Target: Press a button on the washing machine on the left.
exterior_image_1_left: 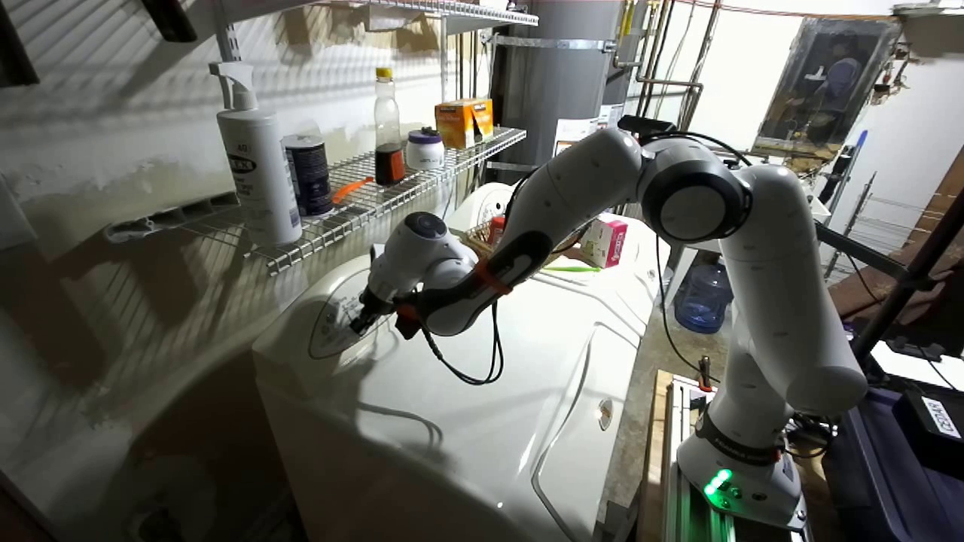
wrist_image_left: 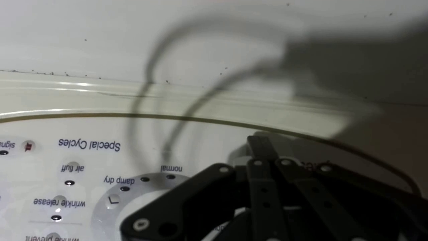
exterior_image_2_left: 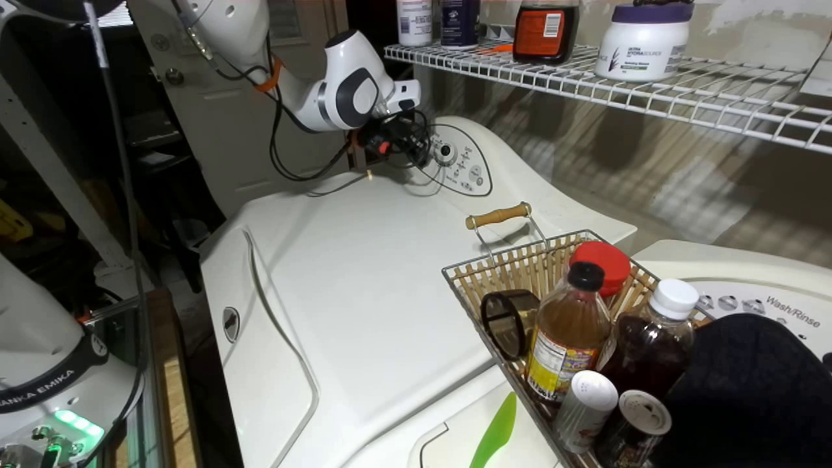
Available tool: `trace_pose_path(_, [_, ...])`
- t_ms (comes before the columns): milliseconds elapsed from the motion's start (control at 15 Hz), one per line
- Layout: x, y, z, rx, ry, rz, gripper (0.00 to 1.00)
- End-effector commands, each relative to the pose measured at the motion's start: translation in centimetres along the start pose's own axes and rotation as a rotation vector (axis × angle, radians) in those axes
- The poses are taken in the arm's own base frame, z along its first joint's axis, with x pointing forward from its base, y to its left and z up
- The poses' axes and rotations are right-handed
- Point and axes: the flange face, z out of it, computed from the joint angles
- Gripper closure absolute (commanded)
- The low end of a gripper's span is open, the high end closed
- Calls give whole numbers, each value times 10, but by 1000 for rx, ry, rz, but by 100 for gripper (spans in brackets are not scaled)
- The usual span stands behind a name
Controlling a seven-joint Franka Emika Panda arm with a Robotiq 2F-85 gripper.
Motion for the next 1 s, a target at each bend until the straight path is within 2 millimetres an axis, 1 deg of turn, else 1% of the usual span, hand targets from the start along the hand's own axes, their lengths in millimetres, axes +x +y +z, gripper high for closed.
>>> trace_pose_path(0, [9,-5,7,3,28,6,100])
trace_pose_path(267, [12,-5,10,3,29,-4,100])
trace_pose_path(600, [40,-5,23,0,5,-37,100])
trace_pose_path(733, [45,-7,20,-7,-17,-46,100])
trace_pose_path(933, [41,-6,12,-13,-22,-36,100])
